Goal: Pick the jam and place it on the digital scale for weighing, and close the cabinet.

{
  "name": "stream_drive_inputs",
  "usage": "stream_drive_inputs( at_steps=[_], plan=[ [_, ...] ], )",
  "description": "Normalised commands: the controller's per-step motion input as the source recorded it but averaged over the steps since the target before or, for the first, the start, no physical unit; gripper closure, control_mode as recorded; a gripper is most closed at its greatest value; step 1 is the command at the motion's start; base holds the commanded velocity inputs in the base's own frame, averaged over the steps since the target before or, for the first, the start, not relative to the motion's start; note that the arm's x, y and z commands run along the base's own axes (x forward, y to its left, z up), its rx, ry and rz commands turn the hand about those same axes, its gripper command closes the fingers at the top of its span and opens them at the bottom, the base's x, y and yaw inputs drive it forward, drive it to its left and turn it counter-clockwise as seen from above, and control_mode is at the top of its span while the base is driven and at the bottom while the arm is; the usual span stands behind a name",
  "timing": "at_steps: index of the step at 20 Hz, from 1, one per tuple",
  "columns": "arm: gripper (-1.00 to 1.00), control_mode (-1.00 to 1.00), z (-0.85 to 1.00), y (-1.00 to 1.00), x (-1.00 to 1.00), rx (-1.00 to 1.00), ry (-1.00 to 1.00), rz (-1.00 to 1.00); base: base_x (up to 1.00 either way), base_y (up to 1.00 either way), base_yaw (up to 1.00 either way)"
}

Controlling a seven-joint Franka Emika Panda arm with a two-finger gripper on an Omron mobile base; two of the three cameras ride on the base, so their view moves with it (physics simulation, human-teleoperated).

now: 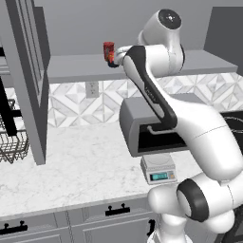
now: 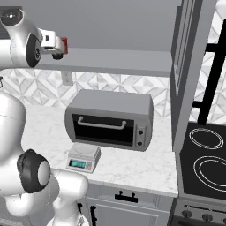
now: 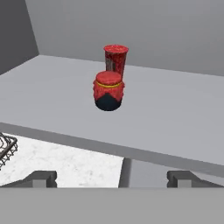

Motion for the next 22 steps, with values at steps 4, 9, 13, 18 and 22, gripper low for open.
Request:
stream_drive_inputs(
  at_steps=[4, 9, 13, 18, 22],
  plan=[
    [-1.0, -1.0, 0.38, 0.02, 0.32, 0.0, -0.09, 0.0, 0.0, 0.0, 0.0],
    [-1.0, -1.0, 0.14, 0.12, 0.38, 0.0, -0.04, 0.01, 0.0, 0.0, 0.0],
    [-1.0, -1.0, -0.3, 0.05, 0.13, 0.06, -0.01, 0.0, 0.0, 0.0, 0.0],
    [-1.0, -1.0, -0.48, 0.04, 0.0, 0.14, -0.24, 0.0, 0.0, 0.0, 0.0],
    [-1.0, -1.0, -0.3, 0.0, 0.14, 0.07, -0.2, 0.0, 0.0, 0.0, 0.0]
  ],
)
